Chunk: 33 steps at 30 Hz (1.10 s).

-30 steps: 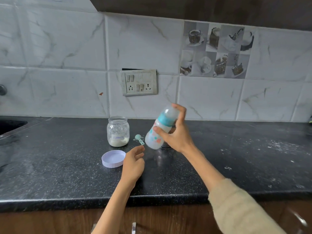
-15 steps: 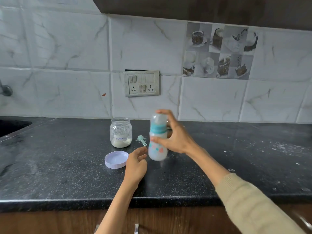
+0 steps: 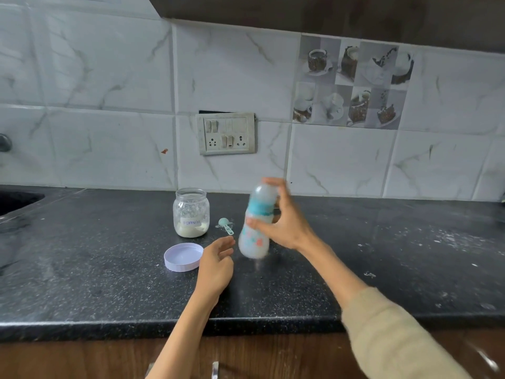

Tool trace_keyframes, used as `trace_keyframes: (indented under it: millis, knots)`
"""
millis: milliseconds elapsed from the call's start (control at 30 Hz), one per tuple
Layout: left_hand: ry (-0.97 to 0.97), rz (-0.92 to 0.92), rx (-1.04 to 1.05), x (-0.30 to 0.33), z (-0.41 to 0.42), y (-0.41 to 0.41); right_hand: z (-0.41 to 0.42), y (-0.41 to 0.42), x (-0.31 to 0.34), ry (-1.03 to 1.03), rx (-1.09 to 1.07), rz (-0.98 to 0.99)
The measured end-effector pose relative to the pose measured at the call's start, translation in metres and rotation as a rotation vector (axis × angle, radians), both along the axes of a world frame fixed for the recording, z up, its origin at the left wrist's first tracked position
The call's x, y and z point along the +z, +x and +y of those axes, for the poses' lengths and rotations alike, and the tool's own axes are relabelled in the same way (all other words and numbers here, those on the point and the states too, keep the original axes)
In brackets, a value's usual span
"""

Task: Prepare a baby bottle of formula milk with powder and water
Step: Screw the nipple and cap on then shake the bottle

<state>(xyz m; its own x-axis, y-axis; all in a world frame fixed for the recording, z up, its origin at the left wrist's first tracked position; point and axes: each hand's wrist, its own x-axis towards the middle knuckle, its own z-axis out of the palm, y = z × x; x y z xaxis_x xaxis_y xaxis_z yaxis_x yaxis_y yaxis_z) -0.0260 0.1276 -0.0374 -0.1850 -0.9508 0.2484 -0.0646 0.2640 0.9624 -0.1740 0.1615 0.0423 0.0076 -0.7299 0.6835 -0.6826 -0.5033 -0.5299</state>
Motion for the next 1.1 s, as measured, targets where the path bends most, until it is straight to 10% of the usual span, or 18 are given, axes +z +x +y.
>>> trace_keyframes:
  millis: [1100]
  knots:
    - [-0.001,0.006,-0.016,0.000,0.000,0.002,0.003,0.003,0.015,0.080,0.139,0.014]
